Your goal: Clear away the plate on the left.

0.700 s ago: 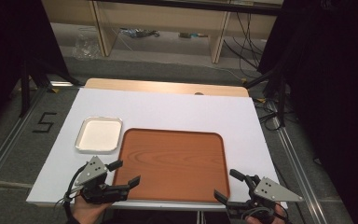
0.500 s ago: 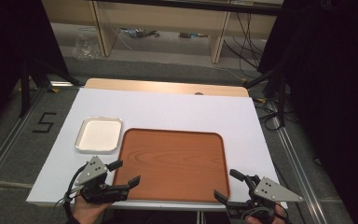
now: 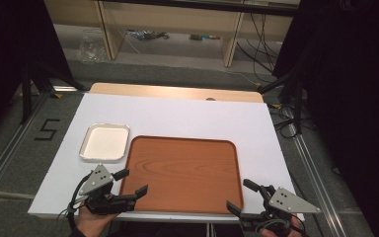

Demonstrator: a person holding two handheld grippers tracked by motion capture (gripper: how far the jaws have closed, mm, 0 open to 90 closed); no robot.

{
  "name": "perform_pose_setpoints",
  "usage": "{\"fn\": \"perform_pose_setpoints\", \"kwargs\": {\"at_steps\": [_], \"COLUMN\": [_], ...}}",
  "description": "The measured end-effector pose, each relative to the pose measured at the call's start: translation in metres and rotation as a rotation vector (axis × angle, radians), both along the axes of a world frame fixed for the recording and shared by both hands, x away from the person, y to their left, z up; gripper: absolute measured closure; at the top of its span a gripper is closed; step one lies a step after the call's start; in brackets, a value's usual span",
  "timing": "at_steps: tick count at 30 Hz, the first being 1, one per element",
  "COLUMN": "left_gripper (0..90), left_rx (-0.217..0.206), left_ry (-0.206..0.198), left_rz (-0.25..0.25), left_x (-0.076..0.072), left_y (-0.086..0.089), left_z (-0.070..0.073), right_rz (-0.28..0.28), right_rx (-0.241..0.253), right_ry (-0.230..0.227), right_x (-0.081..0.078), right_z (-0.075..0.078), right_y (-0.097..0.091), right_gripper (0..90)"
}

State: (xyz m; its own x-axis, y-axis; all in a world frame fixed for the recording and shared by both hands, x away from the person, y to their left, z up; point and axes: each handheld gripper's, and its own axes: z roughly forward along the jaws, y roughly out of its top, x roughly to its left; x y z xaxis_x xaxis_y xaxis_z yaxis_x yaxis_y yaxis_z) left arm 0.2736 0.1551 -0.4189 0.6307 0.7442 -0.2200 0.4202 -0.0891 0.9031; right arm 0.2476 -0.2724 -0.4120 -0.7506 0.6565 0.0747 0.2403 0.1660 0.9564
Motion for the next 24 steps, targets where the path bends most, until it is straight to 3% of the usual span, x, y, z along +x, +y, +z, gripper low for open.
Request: {"fn": "perform_pose_setpoints", "kwargs": {"at_steps": [2,4,5,9,12,13,16,19,24], "left_gripper": [17.6,17.7,17.7,17.7,17.8,17.8,17.9,17.9,17.9], "left_rx": [0.011,-0.005,0.013,0.011,0.02,0.023,0.021,0.033,0.042], "left_ry": [-0.01,-0.003,-0.006,0.01,0.007,0.008,0.022,0.015,0.021], "left_rz": [-0.007,0.002,0.001,0.025,0.023,0.024,0.044,0.036,0.057], "left_x": [0.001,0.002,0.003,0.005,0.008,0.008,0.009,0.011,0.017], "left_y": [0.001,0.001,0.002,0.002,0.003,0.003,0.004,0.005,0.009], "left_z": [0.0,-0.001,0.0,-0.002,-0.003,-0.003,-0.004,-0.004,-0.006], "right_rz": [-0.004,-0.008,-0.006,0.015,-0.003,0.009,0.009,-0.003,0.002], "right_rx": [-0.001,0.006,0.024,0.019,0.007,0.017,0.018,0.004,0.009], "right_ry": [0.001,-0.011,0.02,0.023,0.003,0.023,0.023,0.0,0.004], "right_x": [0.0,0.001,-0.001,0.001,0.0,0.001,0.001,0.001,0.003], "right_z": [0.0,0.0,-0.001,-0.001,-0.001,-0.001,-0.001,-0.001,-0.002], "right_y": [0.0,0.0,0.001,0.001,-0.001,0.0,0.0,-0.001,-0.002], "right_gripper": [16.0,16.0,16.0,16.0,16.0,16.0,16.0,16.0,16.0]}}
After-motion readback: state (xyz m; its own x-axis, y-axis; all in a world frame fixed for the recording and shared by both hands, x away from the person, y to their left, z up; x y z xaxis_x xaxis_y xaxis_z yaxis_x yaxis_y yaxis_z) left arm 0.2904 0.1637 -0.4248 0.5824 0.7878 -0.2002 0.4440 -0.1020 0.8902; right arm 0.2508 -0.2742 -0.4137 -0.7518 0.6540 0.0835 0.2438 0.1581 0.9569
